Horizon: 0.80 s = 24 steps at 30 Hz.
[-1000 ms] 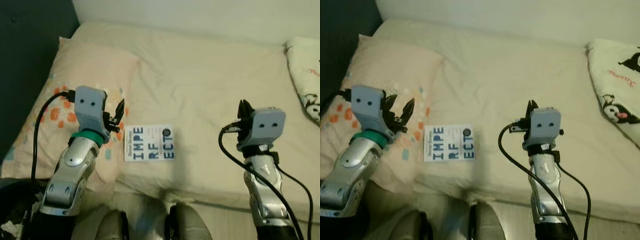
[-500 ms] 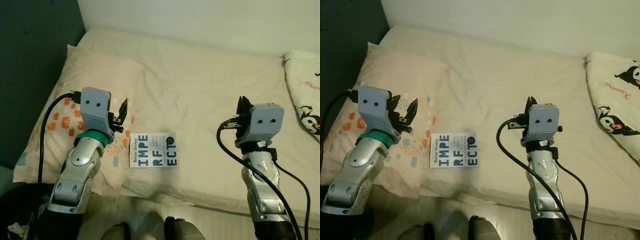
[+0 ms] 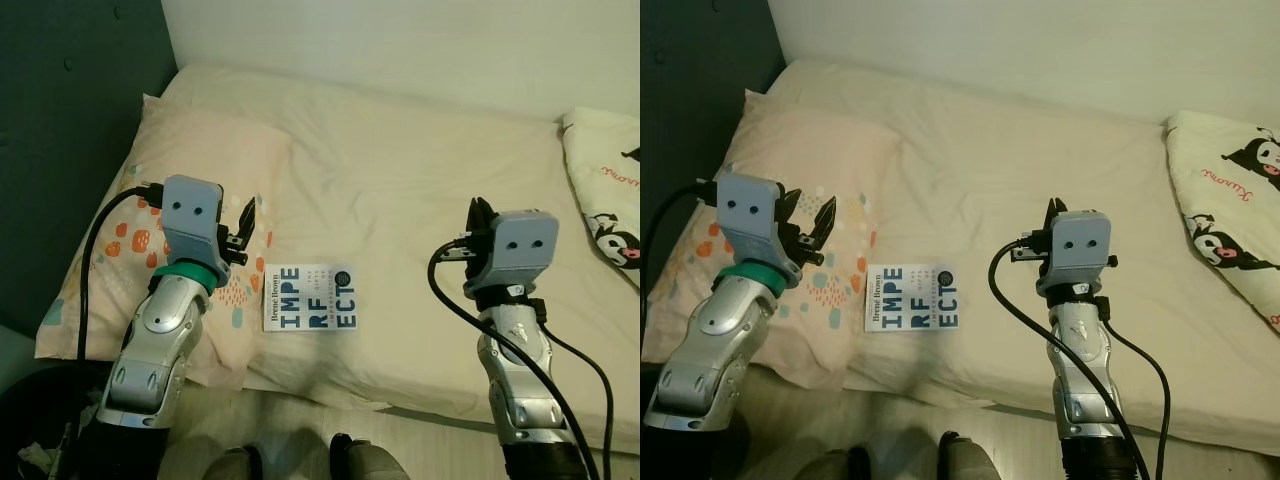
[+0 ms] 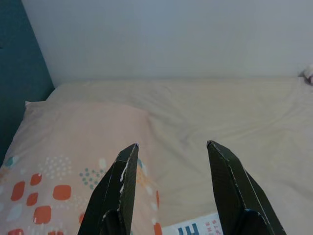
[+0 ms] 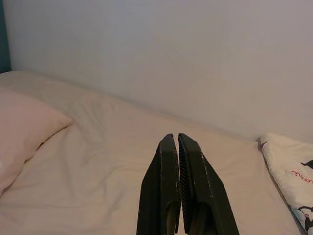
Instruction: Clean up the room
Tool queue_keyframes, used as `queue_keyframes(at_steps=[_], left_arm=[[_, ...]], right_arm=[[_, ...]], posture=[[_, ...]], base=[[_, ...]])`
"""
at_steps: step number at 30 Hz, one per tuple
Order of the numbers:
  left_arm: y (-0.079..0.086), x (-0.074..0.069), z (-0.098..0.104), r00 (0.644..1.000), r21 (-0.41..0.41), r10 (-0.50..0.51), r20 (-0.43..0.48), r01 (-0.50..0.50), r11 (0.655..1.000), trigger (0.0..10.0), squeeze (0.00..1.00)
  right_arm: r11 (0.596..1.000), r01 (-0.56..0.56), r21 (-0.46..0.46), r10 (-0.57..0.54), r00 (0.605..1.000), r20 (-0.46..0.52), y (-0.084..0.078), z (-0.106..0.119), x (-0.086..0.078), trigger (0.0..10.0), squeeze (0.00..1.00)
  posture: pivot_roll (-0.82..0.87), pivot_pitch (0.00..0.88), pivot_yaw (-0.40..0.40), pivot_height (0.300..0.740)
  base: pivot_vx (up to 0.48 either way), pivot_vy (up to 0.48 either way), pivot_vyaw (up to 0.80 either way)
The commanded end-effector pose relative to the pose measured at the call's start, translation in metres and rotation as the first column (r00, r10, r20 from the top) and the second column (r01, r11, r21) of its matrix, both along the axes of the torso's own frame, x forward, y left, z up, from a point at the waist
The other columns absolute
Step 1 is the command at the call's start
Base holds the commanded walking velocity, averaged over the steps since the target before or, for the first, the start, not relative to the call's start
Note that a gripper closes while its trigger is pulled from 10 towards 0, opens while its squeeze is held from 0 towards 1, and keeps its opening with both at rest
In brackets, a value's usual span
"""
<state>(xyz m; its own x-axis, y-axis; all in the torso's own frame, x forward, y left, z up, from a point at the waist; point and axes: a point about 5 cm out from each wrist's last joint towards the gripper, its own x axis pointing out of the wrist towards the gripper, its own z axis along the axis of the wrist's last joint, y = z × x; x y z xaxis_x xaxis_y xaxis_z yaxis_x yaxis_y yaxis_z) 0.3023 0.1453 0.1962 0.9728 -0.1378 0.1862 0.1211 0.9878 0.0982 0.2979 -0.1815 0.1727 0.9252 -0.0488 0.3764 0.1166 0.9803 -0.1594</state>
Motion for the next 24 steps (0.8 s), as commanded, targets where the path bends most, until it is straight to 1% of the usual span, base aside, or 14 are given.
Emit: queue_keyframes(at_steps=[1,24], left_arm=[[-0.0013,-0.0024,-0.0072,1.0,0.013,-0.004,-0.02,0.005,1.0,10.0,0.0],[-0.0006,-0.0029,-0.0083,1.0,0.017,-0.005,-0.024,0.006,1.0,10.0,0.0]], right_arm=[[1.0,0.013,0.006,-0.013,1.0,-0.018,-0.0029,-0.0058,-0.0014,10.0,0.0],[1.0,0.007,0.009,-0.007,1.0,-0.02,-0.0015,-0.0073,-0.001,10.0,0.0]], posture=[[-0.07,0.101,-0.022,0.74],[-0.07,0.099,-0.019,0.74]], base=[[-0.27,0.0,0.0],[-0.277,0.0,0.0]])
